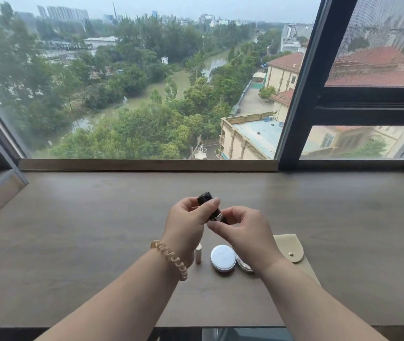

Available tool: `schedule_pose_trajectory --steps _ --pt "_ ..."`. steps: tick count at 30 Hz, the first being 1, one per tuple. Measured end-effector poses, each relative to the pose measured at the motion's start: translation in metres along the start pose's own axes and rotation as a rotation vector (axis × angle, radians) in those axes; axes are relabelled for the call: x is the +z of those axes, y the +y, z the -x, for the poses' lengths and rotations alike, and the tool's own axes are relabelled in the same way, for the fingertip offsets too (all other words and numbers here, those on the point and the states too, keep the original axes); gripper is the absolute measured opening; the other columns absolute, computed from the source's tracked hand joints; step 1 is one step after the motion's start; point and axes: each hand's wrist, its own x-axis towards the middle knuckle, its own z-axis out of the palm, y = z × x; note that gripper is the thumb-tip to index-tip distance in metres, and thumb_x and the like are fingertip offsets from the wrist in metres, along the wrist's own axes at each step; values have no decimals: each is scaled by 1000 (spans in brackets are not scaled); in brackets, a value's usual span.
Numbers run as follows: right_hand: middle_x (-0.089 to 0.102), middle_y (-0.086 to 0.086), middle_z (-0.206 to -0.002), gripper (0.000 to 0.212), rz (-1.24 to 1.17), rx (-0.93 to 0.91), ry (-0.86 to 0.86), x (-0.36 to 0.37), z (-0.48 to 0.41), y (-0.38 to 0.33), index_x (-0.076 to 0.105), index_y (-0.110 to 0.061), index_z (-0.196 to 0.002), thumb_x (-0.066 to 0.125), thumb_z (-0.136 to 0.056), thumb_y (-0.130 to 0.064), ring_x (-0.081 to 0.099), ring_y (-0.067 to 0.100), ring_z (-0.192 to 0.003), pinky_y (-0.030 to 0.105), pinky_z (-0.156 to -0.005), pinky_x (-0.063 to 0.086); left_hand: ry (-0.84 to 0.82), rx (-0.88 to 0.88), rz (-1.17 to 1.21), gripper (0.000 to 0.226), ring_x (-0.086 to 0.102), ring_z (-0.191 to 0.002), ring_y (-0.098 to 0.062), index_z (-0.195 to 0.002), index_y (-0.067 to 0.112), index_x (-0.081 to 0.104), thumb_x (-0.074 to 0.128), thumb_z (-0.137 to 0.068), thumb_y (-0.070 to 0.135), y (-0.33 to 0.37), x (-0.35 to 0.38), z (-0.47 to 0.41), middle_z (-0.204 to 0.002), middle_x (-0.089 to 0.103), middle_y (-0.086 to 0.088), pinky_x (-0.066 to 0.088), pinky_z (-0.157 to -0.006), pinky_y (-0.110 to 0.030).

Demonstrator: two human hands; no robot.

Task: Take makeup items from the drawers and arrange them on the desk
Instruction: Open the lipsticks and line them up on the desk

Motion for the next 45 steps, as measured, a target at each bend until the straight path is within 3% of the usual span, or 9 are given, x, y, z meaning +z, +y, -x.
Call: schedule_pose_trajectory --steps 4,18,22,24,28,32,35,39,45 --pt "67 -23 -66 26 125 -90 46 -3 1 -3 67 -32 -66 72 -61 -57 61 -4 -71 44 -88 45 60 46 -38 22 64 -66 -13 -88 3 67 74 -78 22 1 5 -1 -75 69 -8 50 -67 -26" --pt "64 -21 -68 16 354 -342 136 -2 -3 0 67 -32 -74 65 -71 -48 55 -1 -79 28 -85 25 215 7 19 18 60 -73 -18 -69 13 63 70 -82 23 4 9 2 -73 66 -8 43 -62 -22" --pt "63 -18 -65 12 430 -273 123 -15 4 24 64 -30 -69 66 -69 -42 57 4 -76 36 -94 30 616 -62 258 25 57 -62 -11 -73 20 56 67 -82 41 45 -36 -23 -76 63 3 36 -42 -19" --pt "65 -21 -68 10 363 -169 130 -32 13 49 63 -35 -67 66 -67 -45 55 -3 -78 44 -95 37 683 -32 317 27 56 -59 -7 -73 23 56 68 -78 46 70 -74 -36 -76 64 6 35 -41 -19" --pt "70 -18 -82 10 85 13 118 -39 14 56 68 -40 -80 75 -73 -40 60 6 -93 39 -88 44 498 6 296 10 61 -66 -10 -76 24 57 53 -79 32 62 -83 -29 -74 66 5 36 -63 -26" --pt "70 -12 -87 16 -36 -19 41 -21 5 36 70 -40 -85 77 -74 -31 60 8 -95 29 -85 44 279 -106 236 16 54 -62 -17 -74 18 52 40 -85 15 22 -37 -6 -62 53 1 35 -65 -30" --pt "71 -8 -84 13 -155 -59 2 -14 4 24 72 -29 -81 78 -75 -19 60 3 -87 18 -81 43 104 -22 23 6 47 -57 -15 -74 15 51 56 -77 14 3 -16 2 -58 50 1 35 -60 -28" --pt "70 -7 -78 7 -257 -109 -14 -4 8 12 72 -22 -79 78 -75 -19 59 -1 -78 9 -74 42 -46 81 -104 36 44 -61 -13 -85 13 61 83 -60 26 -8 -9 5 -65 45 0 39 -57 -23" --pt "66 -12 -76 5 -268 -136 -124 3 12 7 72 -18 -86 70 -84 -22 58 4 -80 10 -74 42 -119 139 83 12 68 -61 -19 -79 -2 62 72 -73 -6 -4 -5 12 -66 68 -14 52 -58 -21"
